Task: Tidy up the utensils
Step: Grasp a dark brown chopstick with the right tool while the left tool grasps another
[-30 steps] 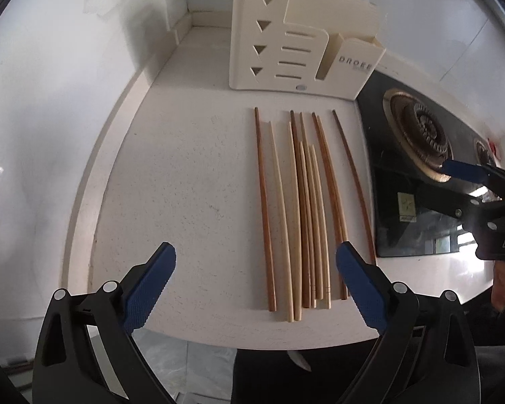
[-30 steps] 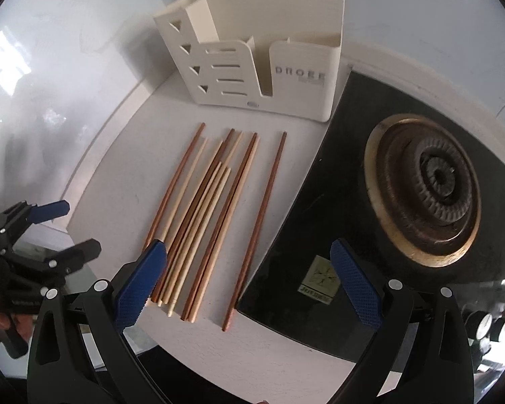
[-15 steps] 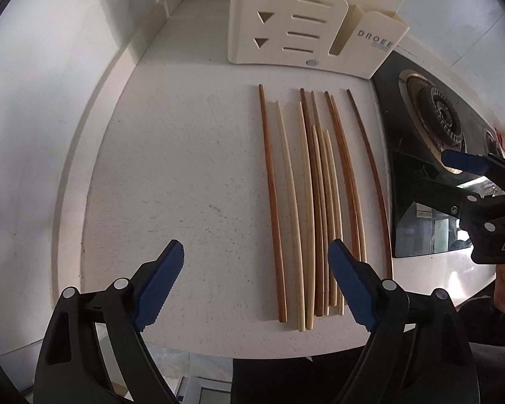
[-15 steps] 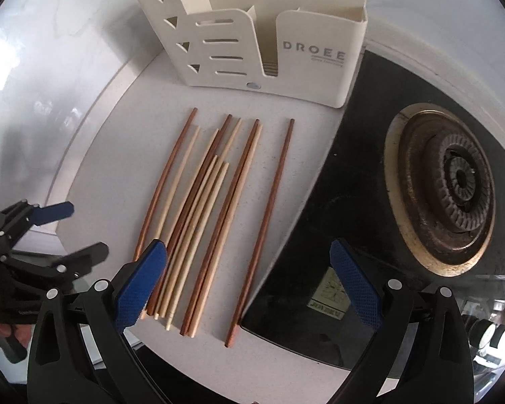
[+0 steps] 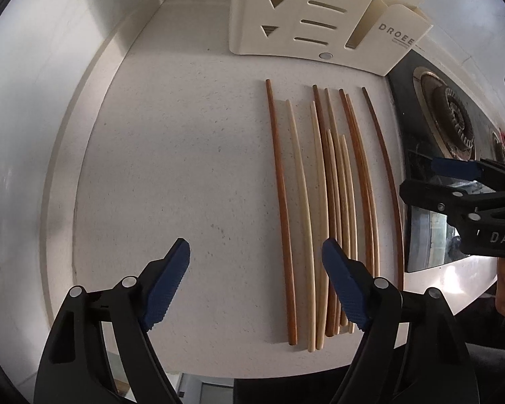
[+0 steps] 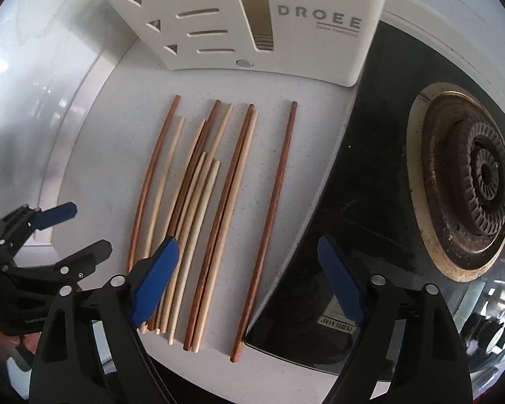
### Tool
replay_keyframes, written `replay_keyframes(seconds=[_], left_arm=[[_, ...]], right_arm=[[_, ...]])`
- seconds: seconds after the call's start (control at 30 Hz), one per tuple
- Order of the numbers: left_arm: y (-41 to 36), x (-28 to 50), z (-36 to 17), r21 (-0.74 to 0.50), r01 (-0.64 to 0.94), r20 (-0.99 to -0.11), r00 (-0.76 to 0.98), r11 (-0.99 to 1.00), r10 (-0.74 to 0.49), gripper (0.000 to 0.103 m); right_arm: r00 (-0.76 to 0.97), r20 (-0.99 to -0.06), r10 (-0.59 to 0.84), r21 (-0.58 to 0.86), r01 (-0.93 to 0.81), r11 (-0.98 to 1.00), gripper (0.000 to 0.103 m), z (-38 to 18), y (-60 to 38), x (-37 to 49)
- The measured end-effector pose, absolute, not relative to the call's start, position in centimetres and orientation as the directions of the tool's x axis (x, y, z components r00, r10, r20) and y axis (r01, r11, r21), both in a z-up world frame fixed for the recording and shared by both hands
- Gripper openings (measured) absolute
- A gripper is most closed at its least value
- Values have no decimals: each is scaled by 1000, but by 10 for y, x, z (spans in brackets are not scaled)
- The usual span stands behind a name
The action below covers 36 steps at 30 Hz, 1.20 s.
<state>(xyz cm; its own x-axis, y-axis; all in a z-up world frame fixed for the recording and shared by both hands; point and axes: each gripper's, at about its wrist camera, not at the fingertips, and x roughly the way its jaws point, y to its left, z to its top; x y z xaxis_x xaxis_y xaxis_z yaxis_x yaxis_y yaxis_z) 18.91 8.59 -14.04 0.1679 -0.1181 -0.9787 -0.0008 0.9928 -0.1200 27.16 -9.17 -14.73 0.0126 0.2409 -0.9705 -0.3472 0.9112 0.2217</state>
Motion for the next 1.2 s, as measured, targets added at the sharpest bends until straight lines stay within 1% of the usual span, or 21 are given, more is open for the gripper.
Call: replay_keyframes(seconds=[0.1,0.17,0.23,0.4,0.47,0.5,0.53,0.57,0.6,0.8,0.97,1.07,1.13,1.2], left_arm=[[84,192,-143,-118,17,-981,156,993,-120,77],[84,193,-147,-120,20,-982,146,993,-122,76],[84,194,-151,-122,21,-984,129,992,-124,75],[85,196,-159,-125,33,-987,103,992,-127,72],[86,197,-160,-123,38,-987,97,992,-126,71],[86,198,-161,-121,40,-988,95,992,-124,71],[85,200,-162,-117,41,-988,95,992,-121,69],[86,202,-162,-110,41,-989,96,993,-114,64],[86,203,-162,-109,43,-989,94,993,-112,63],[87,210,-167,-117,65,-990,75,991,-121,62],[75,220,-176,-106,71,-994,23,992,-108,53],[71,224,-178,-88,86,-996,8,992,-89,52],[69,226,-179,-81,84,-997,-2,993,-81,52],[66,231,-180,-69,87,-998,-19,994,-67,50]], right_arm=[[-1,-975,221,208,-346,915,78,-153,-89,276],[-22,-975,220,215,-323,922,73,-159,-90,280],[-44,-975,218,221,-303,927,67,-163,-91,283],[-70,-977,202,214,-300,930,58,-169,-95,284],[-80,-976,201,216,-300,929,50,-171,-94,285],[-87,-977,195,213,-304,929,41,-172,-93,286],[-97,-977,188,209,-310,928,38,-174,-92,286],[-107,-977,184,209,-313,926,38,-176,-92,286],[-115,-977,182,209,-313,926,38,-178,-94,287],[-130,-982,137,172,-324,930,37,-186,-91,289],[-135,-986,94,136,-349,927,36,-191,-79,289],[-133,-989,72,115,-351,929,29,-194,-77,291],[-132,-989,63,105,-341,934,21,-194,-73,291],[-142,-988,64,109,-330,938,18,-197,-76,294]])
